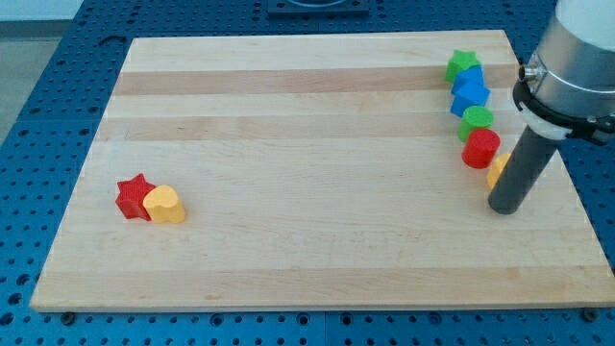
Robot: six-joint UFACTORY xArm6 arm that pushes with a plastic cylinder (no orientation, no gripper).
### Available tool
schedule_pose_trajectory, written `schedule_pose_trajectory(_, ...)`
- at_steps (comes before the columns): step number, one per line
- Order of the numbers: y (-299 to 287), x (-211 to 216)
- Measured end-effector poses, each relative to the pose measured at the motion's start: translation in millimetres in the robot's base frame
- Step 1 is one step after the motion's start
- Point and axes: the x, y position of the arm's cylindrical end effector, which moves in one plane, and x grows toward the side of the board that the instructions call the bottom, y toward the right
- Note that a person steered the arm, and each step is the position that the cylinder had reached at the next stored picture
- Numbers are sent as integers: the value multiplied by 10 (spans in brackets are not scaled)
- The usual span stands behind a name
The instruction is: Slide the yellow hexagon into the red circle
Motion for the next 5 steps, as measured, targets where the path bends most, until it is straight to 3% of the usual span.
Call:
schedule_pose_trajectory(1, 180, 168)
schedule_pose_trajectory(3, 899, 28)
schedule_pose_trajectory(5, 694, -89)
